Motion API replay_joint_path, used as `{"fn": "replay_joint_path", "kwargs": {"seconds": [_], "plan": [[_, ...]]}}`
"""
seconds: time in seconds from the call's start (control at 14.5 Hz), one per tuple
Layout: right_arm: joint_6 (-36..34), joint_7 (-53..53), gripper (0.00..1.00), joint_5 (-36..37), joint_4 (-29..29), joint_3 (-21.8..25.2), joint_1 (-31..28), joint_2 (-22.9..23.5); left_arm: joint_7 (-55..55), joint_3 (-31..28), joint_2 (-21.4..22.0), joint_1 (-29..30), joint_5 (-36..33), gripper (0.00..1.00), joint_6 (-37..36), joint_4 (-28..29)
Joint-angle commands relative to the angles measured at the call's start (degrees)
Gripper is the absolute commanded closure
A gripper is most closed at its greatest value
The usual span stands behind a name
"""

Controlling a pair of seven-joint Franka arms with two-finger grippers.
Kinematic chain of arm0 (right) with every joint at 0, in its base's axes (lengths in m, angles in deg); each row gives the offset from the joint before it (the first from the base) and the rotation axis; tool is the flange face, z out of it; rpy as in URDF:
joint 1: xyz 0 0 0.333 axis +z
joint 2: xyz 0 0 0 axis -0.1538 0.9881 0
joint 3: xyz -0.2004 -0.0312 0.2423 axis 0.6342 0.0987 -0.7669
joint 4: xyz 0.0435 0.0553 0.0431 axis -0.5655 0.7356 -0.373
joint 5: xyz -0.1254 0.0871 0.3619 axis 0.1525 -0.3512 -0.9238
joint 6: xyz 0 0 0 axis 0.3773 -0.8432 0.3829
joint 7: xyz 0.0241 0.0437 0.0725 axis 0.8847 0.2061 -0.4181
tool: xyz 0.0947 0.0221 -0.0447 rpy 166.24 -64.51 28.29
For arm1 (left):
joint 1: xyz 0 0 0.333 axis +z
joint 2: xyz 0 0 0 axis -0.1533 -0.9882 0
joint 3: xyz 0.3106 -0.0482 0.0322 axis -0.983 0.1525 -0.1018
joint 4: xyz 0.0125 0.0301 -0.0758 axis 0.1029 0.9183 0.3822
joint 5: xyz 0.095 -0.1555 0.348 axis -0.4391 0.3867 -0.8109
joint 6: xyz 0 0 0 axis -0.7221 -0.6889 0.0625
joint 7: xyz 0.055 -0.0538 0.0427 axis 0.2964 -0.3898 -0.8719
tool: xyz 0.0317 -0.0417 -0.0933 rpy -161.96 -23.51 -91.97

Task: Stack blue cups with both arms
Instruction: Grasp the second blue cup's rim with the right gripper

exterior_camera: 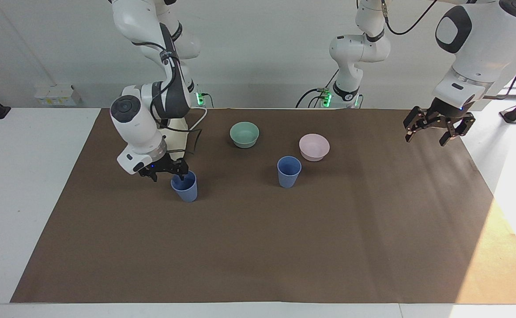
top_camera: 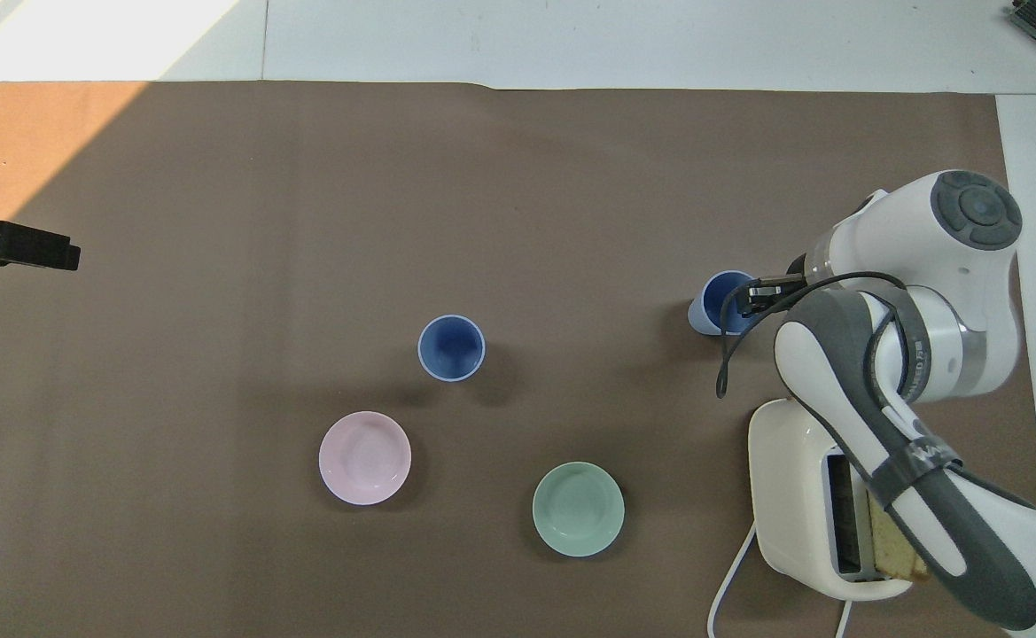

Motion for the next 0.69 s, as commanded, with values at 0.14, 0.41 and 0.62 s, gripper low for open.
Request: {"fn": "replay_joint_path", "kwargs": {"seconds": [0.14,0.41,0.62], "plan": [[1.4,-0.9,1.0,-0.8,0.2,-0.1,-0.2,0.3,0.6,0.8,-0.4,2.5,-1.9,0.0,-5.4,-3.0],[0.0,-0.5,1.0,-0.9,-2.8,-0.1,0.8,1.3,0.6,0.6,-0.4,2.6,-1.9,0.0,-7.1,-3.1],[-6.9,0.8,1.0,-1.0,-8.7,-1.1,2.7,1.0,0.4,0.8,0.3,2.6,-1.8,0.0,-7.5,-2.6]]}}
